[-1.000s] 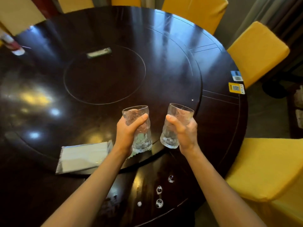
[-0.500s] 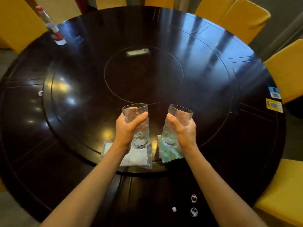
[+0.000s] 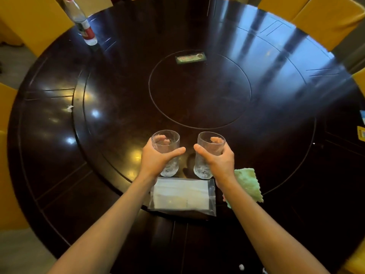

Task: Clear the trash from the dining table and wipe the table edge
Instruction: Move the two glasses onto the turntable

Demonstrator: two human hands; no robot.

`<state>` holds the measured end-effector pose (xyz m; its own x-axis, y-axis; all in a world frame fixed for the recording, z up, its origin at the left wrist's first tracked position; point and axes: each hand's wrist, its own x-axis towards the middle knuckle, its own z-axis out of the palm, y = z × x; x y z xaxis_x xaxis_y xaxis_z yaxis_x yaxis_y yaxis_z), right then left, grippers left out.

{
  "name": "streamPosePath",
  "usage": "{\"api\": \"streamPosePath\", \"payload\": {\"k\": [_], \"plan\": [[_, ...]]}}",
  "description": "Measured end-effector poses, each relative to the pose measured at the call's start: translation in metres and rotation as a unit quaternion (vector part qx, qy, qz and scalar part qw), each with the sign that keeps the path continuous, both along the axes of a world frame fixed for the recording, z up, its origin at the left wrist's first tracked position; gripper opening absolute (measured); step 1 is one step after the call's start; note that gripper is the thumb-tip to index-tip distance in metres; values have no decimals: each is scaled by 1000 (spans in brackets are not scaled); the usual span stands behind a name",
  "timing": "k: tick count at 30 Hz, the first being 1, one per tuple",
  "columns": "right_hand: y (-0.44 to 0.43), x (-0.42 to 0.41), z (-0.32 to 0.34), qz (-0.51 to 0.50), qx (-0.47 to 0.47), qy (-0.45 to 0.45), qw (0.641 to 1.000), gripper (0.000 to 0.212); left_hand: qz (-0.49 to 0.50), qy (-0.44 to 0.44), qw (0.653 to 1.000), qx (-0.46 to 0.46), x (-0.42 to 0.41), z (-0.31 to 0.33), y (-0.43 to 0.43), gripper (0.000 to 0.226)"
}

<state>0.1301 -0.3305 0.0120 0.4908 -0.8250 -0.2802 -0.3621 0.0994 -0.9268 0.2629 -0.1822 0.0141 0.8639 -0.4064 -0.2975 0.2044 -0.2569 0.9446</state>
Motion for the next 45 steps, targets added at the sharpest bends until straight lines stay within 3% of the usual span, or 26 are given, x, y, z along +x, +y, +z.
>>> {"api": "streamPosePath", "payload": {"k": [8, 20, 32, 37, 45], "plan": [[19, 16, -11, 54, -66, 57, 995, 82, -74, -69, 993, 57, 8, -19, 18, 85], [35, 14, -14, 90, -134, 58, 985, 83, -81, -80, 992, 47, 1, -34, 26, 87], [39, 4, -15, 95, -131, 57, 985, 80, -79, -58, 993, 71, -5, -38, 28, 89], [38, 2, -15, 105, -102, 75, 986, 87, -84, -53, 990, 97, -8, -36, 31, 104], [31, -26, -21, 126, -88, 105, 983, 98, -78, -15, 984, 158, -29, -25, 39, 82]]}}
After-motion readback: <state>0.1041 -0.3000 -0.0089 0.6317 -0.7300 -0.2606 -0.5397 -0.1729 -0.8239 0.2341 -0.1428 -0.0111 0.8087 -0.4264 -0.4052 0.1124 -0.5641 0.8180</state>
